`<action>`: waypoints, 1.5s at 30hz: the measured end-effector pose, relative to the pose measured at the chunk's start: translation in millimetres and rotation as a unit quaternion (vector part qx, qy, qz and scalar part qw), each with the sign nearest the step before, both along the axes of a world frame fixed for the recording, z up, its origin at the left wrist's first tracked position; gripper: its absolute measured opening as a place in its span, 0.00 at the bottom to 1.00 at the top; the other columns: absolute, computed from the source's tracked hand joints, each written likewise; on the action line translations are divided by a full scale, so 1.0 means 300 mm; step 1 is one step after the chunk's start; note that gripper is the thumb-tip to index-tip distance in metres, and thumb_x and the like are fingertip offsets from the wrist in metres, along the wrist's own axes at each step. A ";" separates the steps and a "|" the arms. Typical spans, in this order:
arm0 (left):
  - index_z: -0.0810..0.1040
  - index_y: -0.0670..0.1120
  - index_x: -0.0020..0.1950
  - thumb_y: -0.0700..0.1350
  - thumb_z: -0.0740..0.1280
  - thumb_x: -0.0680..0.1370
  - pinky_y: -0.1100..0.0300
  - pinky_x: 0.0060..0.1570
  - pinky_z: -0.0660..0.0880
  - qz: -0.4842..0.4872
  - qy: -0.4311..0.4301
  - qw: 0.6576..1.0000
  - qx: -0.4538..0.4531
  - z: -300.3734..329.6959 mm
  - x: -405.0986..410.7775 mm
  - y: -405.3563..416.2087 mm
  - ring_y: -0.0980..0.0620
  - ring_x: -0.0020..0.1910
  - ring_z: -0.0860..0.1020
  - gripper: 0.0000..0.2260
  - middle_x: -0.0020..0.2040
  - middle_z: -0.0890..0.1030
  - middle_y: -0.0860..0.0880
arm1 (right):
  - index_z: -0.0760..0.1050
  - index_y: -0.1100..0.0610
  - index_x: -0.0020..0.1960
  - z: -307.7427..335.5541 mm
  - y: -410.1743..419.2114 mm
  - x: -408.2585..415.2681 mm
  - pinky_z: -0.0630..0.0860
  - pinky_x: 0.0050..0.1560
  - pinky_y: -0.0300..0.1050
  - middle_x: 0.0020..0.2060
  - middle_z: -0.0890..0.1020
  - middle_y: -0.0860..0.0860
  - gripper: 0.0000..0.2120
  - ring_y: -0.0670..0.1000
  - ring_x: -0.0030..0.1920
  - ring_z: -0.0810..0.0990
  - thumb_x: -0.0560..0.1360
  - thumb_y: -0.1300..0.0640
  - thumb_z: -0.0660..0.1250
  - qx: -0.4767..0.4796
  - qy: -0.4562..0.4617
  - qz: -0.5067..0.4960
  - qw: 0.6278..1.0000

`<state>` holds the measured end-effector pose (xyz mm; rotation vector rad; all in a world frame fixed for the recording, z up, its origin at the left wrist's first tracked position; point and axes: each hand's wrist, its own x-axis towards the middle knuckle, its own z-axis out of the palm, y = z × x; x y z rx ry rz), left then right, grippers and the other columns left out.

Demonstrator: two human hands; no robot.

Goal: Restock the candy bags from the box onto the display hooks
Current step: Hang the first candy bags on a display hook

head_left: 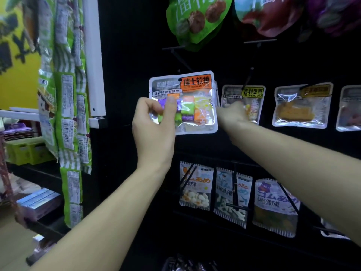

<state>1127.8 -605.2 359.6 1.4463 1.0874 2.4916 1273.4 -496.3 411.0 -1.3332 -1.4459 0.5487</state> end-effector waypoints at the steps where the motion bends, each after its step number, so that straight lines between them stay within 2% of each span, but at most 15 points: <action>1: 0.67 0.49 0.41 0.50 0.70 0.82 0.63 0.43 0.71 0.005 0.004 1.000 0.004 0.008 -0.002 0.004 0.57 0.39 0.70 0.15 0.38 0.69 0.57 | 0.70 0.59 0.61 0.001 -0.018 0.010 0.78 0.39 0.49 0.49 0.80 0.56 0.18 0.57 0.43 0.81 0.77 0.49 0.65 0.012 0.035 0.021 0.999; 4: 0.66 0.51 0.40 0.49 0.70 0.82 0.65 0.44 0.69 0.025 0.020 0.999 0.006 0.029 -0.016 0.015 0.59 0.38 0.69 0.16 0.38 0.69 0.57 | 0.76 0.61 0.55 0.023 -0.124 0.036 0.85 0.47 0.51 0.47 0.85 0.58 0.19 0.58 0.45 0.87 0.84 0.45 0.58 -0.007 0.160 0.156 0.975; 6: 0.66 0.51 0.40 0.49 0.70 0.82 0.61 0.44 0.71 0.031 0.025 0.999 0.002 0.039 -0.030 0.025 0.59 0.38 0.69 0.15 0.38 0.69 0.57 | 0.77 0.62 0.53 0.054 -0.212 0.050 0.85 0.46 0.51 0.44 0.87 0.58 0.23 0.58 0.44 0.88 0.85 0.42 0.56 -0.018 0.188 0.238 0.953; 8: 0.67 0.50 0.41 0.49 0.70 0.82 0.65 0.43 0.70 0.037 0.032 0.999 -0.007 0.048 -0.042 0.032 0.60 0.38 0.69 0.15 0.38 0.70 0.57 | 0.79 0.61 0.56 0.082 -0.267 0.048 0.85 0.46 0.51 0.43 0.88 0.58 0.23 0.57 0.43 0.88 0.84 0.42 0.58 -0.020 0.171 0.295 0.940; 11: 0.67 0.48 0.42 0.48 0.69 0.83 0.70 0.42 0.69 0.039 0.052 0.998 -0.020 0.061 -0.046 0.029 0.61 0.38 0.69 0.14 0.39 0.70 0.56 | 0.79 0.60 0.59 0.097 -0.291 0.022 0.84 0.45 0.47 0.48 0.88 0.56 0.11 0.55 0.45 0.88 0.82 0.54 0.66 0.003 0.109 0.328 0.938; 14: 0.68 0.46 0.43 0.47 0.69 0.83 0.72 0.41 0.69 0.038 0.069 0.997 -0.027 0.076 -0.053 0.022 0.63 0.37 0.70 0.13 0.39 0.70 0.56 | 0.76 0.63 0.61 0.101 -0.289 0.002 0.85 0.41 0.45 0.55 0.86 0.60 0.10 0.57 0.49 0.89 0.80 0.64 0.69 0.030 0.106 0.306 0.946; 17: 0.67 0.47 0.44 0.49 0.68 0.83 0.69 0.40 0.69 0.034 0.083 0.995 -0.044 0.082 -0.066 0.030 0.61 0.38 0.70 0.13 0.39 0.70 0.56 | 0.75 0.61 0.58 0.106 -0.289 -0.004 0.83 0.37 0.43 0.55 0.86 0.61 0.09 0.56 0.46 0.89 0.79 0.67 0.69 0.036 0.113 0.296 0.948; 20: 0.67 0.48 0.44 0.50 0.67 0.83 0.64 0.41 0.71 0.028 0.088 0.994 -0.059 0.084 -0.073 0.035 0.59 0.40 0.72 0.13 0.40 0.71 0.56 | 0.74 0.61 0.56 0.105 -0.292 -0.009 0.85 0.39 0.45 0.53 0.86 0.60 0.08 0.57 0.47 0.89 0.79 0.68 0.68 0.037 0.117 0.289 0.949; 23: 0.68 0.46 0.45 0.50 0.68 0.83 0.70 0.38 0.70 0.029 0.089 0.994 -0.059 0.089 -0.070 0.035 0.63 0.38 0.72 0.13 0.40 0.71 0.56 | 0.73 0.60 0.54 0.096 -0.293 -0.008 0.85 0.38 0.44 0.49 0.86 0.57 0.07 0.55 0.45 0.89 0.79 0.69 0.67 0.037 0.130 0.289 0.948; 25: 0.68 0.45 0.46 0.49 0.68 0.83 0.72 0.37 0.70 0.030 0.089 0.993 -0.064 0.088 -0.067 0.039 0.63 0.38 0.72 0.13 0.40 0.71 0.55 | 0.73 0.60 0.52 0.095 -0.291 -0.006 0.84 0.37 0.42 0.49 0.86 0.58 0.06 0.55 0.45 0.89 0.79 0.69 0.66 0.026 0.133 0.289 0.948; 33: 0.68 0.45 0.49 0.51 0.68 0.83 0.73 0.34 0.69 0.043 0.099 0.986 -0.131 0.082 -0.065 0.091 0.63 0.40 0.75 0.13 0.42 0.73 0.55 | 0.73 0.58 0.47 0.080 -0.211 -0.002 0.83 0.33 0.42 0.52 0.85 0.58 0.07 0.54 0.44 0.88 0.80 0.68 0.67 0.012 0.113 0.250 0.962; 36: 0.67 0.48 0.54 0.51 0.68 0.82 0.66 0.37 0.68 0.053 0.143 0.969 -0.193 0.079 -0.067 0.142 0.54 0.50 0.75 0.12 0.55 0.75 0.50 | 0.73 0.57 0.46 0.072 -0.132 -0.001 0.87 0.42 0.50 0.52 0.85 0.59 0.07 0.57 0.48 0.88 0.80 0.65 0.69 0.014 0.099 0.211 0.972; 39: 0.66 0.49 0.62 0.52 0.68 0.82 0.63 0.43 0.69 0.048 0.191 0.949 -0.248 0.076 -0.065 0.193 0.52 0.55 0.75 0.15 0.62 0.72 0.48 | 0.77 0.57 0.46 0.066 -0.042 -0.010 0.85 0.53 0.62 0.51 0.86 0.59 0.05 0.60 0.51 0.87 0.76 0.61 0.73 0.033 0.055 0.139 0.988; 42: 0.63 0.50 0.74 0.54 0.68 0.82 0.59 0.56 0.66 0.038 0.214 0.934 -0.282 0.082 -0.063 0.249 0.49 0.65 0.73 0.24 0.68 0.69 0.47 | 0.77 0.59 0.48 0.063 0.041 -0.017 0.84 0.53 0.64 0.51 0.86 0.59 0.08 0.61 0.52 0.87 0.73 0.58 0.74 0.034 0.043 0.099 0.994; 45: 0.61 0.53 0.78 0.54 0.67 0.82 0.58 0.57 0.67 0.025 0.247 0.916 -0.315 0.093 -0.061 0.312 0.47 0.67 0.72 0.27 0.70 0.70 0.47 | 0.74 0.55 0.45 0.060 0.067 -0.029 0.83 0.56 0.60 0.52 0.85 0.58 0.08 0.60 0.53 0.85 0.77 0.56 0.73 0.047 -0.002 0.051 0.998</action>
